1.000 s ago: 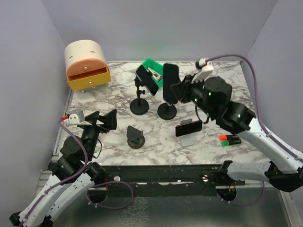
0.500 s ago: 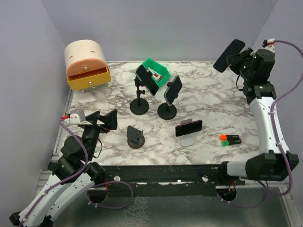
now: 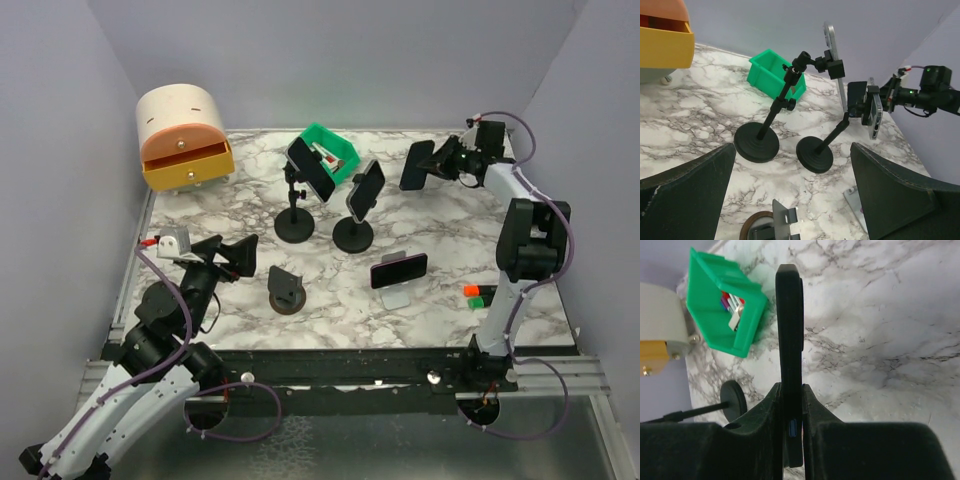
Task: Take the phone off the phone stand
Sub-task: Place the phone at the center of the board.
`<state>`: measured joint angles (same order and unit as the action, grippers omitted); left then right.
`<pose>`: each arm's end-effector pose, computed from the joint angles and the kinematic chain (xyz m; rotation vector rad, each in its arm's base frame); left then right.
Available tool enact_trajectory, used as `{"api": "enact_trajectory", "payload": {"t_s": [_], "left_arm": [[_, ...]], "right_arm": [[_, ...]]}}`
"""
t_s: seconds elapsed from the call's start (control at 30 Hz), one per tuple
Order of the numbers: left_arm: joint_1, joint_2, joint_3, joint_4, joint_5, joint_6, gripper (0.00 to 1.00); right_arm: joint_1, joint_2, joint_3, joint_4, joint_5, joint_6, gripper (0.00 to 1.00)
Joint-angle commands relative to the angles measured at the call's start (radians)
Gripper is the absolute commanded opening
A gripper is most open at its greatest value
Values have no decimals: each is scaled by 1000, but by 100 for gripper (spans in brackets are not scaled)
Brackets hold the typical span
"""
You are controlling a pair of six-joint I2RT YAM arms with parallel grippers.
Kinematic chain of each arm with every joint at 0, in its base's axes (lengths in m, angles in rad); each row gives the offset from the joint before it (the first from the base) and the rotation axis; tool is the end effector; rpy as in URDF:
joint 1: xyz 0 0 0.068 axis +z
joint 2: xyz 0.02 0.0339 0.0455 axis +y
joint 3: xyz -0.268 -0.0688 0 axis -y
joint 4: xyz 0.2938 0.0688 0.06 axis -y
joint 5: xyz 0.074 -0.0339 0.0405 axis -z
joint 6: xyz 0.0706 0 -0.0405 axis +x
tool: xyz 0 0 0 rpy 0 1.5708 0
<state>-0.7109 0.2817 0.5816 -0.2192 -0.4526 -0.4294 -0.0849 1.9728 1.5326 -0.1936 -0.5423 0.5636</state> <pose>0.1433 -0.0827 0.3432 -0.1582 1.5176 -0.5793 0.5258 -0.0082 0.2096 0.4093 2.1937 0.8619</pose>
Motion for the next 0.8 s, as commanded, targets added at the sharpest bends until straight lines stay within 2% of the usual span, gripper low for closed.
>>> {"api": "enact_trajectory", "payload": {"t_s": [0.0,0.4,0.6,0.77], "left_arm": [[6,7,10,17,59,1,97],[18,36,8,34,120,13,98],[18,43,4,46,156,10,98],[18,52,7,46,188,17,98]], "right_arm": [[-5,95,77,17,-259,-73,0],[-8,183,21,-88,-303,-211,1],[-8,151,-68,-120,-263,-234,1],[-7,152,-72,-153,-290,-239,0]]}}
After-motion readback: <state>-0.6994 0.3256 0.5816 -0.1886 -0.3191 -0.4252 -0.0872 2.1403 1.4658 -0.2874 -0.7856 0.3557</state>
